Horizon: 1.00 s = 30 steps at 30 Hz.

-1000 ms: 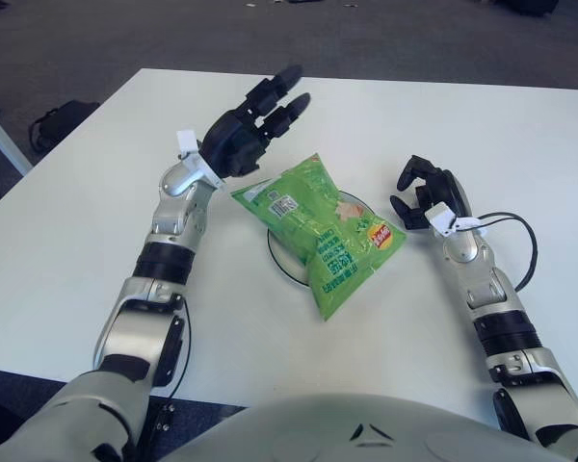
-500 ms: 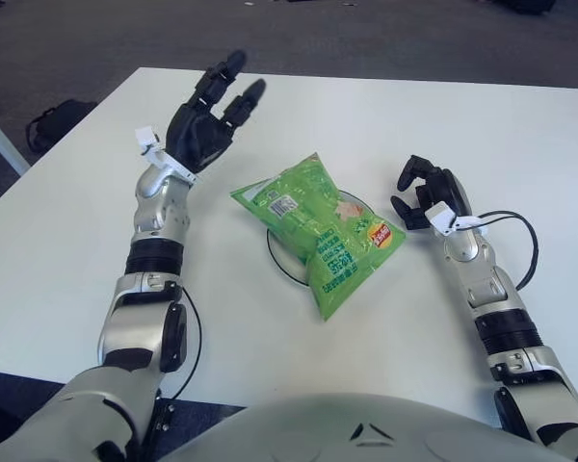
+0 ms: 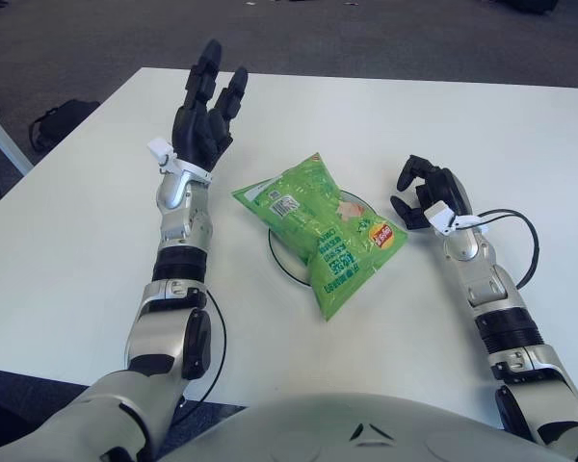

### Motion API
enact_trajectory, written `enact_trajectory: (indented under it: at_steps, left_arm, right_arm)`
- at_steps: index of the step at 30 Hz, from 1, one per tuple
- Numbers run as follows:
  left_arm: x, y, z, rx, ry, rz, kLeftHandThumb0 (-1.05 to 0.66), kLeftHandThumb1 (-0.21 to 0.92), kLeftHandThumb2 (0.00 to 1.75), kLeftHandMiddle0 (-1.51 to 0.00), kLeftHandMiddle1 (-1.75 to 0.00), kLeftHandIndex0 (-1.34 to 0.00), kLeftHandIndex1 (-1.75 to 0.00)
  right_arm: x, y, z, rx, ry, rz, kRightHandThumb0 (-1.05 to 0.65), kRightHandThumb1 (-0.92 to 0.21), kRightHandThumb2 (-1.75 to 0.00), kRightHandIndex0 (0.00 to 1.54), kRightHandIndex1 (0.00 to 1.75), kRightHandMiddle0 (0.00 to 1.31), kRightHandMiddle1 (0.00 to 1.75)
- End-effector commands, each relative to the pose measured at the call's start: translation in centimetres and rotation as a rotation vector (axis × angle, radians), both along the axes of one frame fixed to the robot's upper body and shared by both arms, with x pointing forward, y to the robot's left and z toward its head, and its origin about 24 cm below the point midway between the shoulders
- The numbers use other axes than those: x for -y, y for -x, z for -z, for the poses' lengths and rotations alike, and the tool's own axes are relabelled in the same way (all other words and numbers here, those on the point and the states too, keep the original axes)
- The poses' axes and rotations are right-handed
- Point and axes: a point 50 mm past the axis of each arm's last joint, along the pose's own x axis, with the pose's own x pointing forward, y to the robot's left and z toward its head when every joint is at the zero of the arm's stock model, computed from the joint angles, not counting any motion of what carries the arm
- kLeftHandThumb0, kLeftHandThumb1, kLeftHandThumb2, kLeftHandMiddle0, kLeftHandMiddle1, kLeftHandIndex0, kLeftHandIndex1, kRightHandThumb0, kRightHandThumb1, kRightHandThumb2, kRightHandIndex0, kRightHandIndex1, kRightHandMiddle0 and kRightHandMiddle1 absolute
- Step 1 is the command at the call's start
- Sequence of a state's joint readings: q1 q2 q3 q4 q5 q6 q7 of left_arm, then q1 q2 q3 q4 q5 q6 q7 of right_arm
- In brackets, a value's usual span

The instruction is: Put the snack into the plate.

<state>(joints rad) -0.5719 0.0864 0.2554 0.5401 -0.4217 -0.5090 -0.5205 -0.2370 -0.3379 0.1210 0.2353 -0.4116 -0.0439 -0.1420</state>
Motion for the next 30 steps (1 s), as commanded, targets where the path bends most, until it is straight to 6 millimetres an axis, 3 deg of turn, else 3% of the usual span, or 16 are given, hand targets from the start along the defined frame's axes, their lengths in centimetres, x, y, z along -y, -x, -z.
enact_trajectory:
  at_steps: [1,6,17,18,19,21,23,26,30]
  left_arm:
    - [-1.2,-0.1,0.9,-0.039,0.019,-0.057,-0.93,0.92,0.75,-0.26,-0.11,0.00,-0.16]
    - [-1.6,0.1,1.8,-0.074,-0.018,-0.095,-1.01,0.92,0.78,-0.23,-0.10,0.00,-0.27]
    - [-2.0,0.6,5.1,-0.184,-0.110,-0.123,-0.94,0.92,0.93,-0.28,-0.14,0.00,-0.38]
    - [-2.1,0.5,5.3,-0.203,-0.115,-0.134,-0.94,0.92,0.95,-0.32,-0.25,0.00,-0.43]
    - [-2.2,0.5,5.5,-0.215,-0.118,-0.142,-0.93,0.92,0.96,-0.38,-0.45,0.00,-0.68]
    - [-2.4,0.3,5.8,-0.251,-0.122,-0.172,-0.93,0.92,0.98,-0.43,-0.72,-0.02,-0.97]
    - [-3.0,0.1,6.5,-0.312,-0.138,-0.221,-0.89,0.92,0.99,-0.49,-1.16,-0.11,-1.36]
    - [-3.2,0.2,7.0,-0.339,-0.178,-0.272,-0.82,0.92,0.97,-0.59,-1.55,-0.28,-1.62]
    - [-3.4,0.7,8.3,-0.389,-0.237,-0.304,-0.68,0.92,0.91,-0.73,-1.69,-0.42,-1.71]
  right_arm:
    - [0.7,2.2,5.3,-0.263,0.031,0.027,-0.53,-0.21,-1.44,1.30,1.75,0.70,1.75]
    - [0.6,2.1,5.3,-0.266,0.038,0.027,-0.53,-0.21,-1.45,1.30,1.75,0.71,1.75]
    - [0.6,2.3,5.4,-0.273,0.017,0.029,-0.51,-0.26,-1.39,1.30,1.75,0.67,1.75]
    - [0.6,2.3,5.4,-0.273,0.018,0.030,-0.51,-0.26,-1.38,1.30,1.75,0.66,1.75]
    - [0.6,2.3,5.3,-0.274,0.019,0.031,-0.51,-0.26,-1.38,1.30,1.75,0.66,1.75]
    - [0.6,2.3,5.3,-0.274,0.022,0.033,-0.51,-0.27,-1.38,1.30,1.75,0.66,1.75]
    - [0.6,2.3,5.3,-0.274,0.029,0.033,-0.50,-0.27,-1.37,1.30,1.75,0.66,1.75]
    - [0.5,2.3,5.3,-0.272,0.044,0.030,-0.51,-0.26,-1.38,1.30,1.75,0.66,1.75]
    - [0.6,2.3,5.4,-0.272,0.052,0.025,-0.51,-0.25,-1.39,1.30,1.75,0.67,1.75]
